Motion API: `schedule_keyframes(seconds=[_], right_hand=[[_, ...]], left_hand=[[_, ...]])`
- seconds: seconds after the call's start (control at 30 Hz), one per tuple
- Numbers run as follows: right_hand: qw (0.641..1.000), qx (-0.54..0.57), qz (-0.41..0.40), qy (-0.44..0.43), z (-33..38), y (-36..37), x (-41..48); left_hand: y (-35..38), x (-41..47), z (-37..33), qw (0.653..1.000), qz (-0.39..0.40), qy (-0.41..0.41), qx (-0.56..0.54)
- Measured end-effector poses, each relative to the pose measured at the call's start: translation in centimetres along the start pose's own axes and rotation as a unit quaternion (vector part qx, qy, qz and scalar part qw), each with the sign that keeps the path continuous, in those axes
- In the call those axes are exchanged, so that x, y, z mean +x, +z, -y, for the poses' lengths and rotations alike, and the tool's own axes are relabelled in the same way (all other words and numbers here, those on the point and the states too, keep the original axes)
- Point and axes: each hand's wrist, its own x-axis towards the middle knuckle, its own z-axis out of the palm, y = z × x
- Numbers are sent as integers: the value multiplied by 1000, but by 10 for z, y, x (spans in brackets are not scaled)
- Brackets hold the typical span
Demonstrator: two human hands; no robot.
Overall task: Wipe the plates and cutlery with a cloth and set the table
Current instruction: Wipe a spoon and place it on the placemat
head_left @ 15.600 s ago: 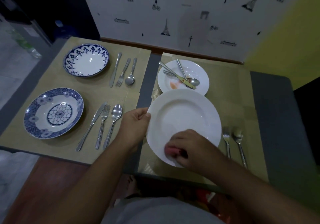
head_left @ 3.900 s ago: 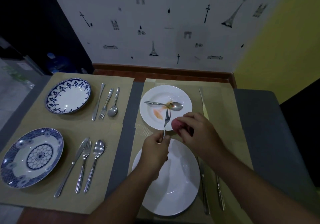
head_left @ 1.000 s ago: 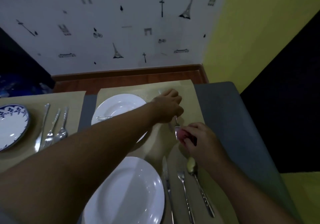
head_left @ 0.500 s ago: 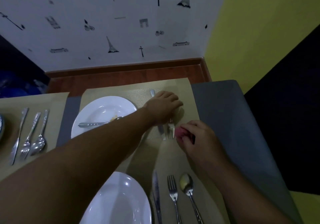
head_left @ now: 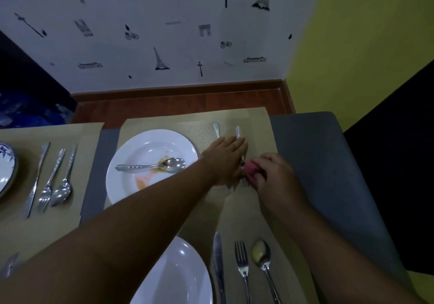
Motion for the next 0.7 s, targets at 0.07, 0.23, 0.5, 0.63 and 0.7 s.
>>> schedule_keyframes(seconds=[0.07, 0.23, 0.5, 0.63, 0.7], right_hand=[[1000, -4, 3, 2, 2, 0, 1], [999, 22, -1, -23, 27, 0, -7], [996, 45, 39, -69, 105, 34, -19], [994, 50, 58, -77, 132, 53, -19], [994, 36, 68, -71, 140, 59, -20]], left_hand=[[-6, -8, 0, 1000, -21, 0, -17], [-21, -70, 23, 975, -163, -91, -122], [-11, -187, 106, 938, -107, -321, -70], [-6, -189, 121, 954, -87, -280, -64], [-4, -185, 127, 959, -84, -265, -60]])
